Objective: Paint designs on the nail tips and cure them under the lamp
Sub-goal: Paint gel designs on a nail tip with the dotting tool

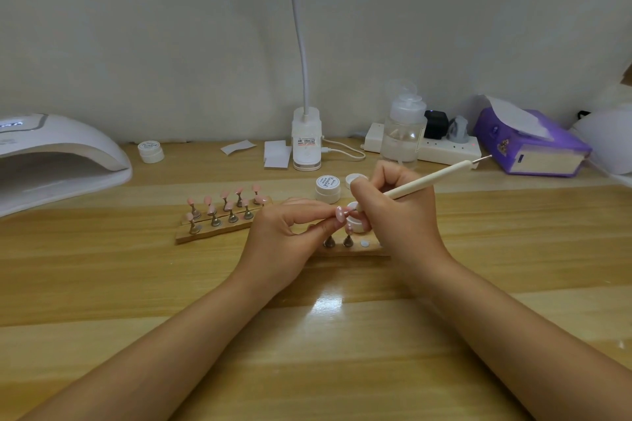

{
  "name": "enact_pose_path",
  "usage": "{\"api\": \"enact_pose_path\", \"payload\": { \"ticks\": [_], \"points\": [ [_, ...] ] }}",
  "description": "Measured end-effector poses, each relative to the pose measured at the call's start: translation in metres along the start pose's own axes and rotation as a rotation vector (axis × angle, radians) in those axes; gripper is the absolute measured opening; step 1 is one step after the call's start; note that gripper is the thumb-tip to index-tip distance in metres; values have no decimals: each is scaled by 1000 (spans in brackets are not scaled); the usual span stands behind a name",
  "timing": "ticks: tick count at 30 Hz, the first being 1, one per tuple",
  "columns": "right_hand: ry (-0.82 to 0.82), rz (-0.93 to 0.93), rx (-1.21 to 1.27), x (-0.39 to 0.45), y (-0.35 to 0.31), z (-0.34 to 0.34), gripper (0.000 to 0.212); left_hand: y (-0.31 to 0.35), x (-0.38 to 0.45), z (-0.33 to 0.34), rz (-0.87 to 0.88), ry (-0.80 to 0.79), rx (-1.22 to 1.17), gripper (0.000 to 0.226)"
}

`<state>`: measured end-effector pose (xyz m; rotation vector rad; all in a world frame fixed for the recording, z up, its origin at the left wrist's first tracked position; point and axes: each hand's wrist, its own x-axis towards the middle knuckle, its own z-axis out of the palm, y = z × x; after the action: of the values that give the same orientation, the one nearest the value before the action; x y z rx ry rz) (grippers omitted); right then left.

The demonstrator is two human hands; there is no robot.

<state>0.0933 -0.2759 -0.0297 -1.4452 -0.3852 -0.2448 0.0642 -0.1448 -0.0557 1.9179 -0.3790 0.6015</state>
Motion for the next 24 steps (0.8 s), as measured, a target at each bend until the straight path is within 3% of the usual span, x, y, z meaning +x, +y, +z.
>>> {"api": "enact_pose_path", "payload": {
  "ticks": [24],
  "points": [
    [-62,-42,-60,-1,5,0,34,-1,1,0,53,2,-2,25]
  ]
}}
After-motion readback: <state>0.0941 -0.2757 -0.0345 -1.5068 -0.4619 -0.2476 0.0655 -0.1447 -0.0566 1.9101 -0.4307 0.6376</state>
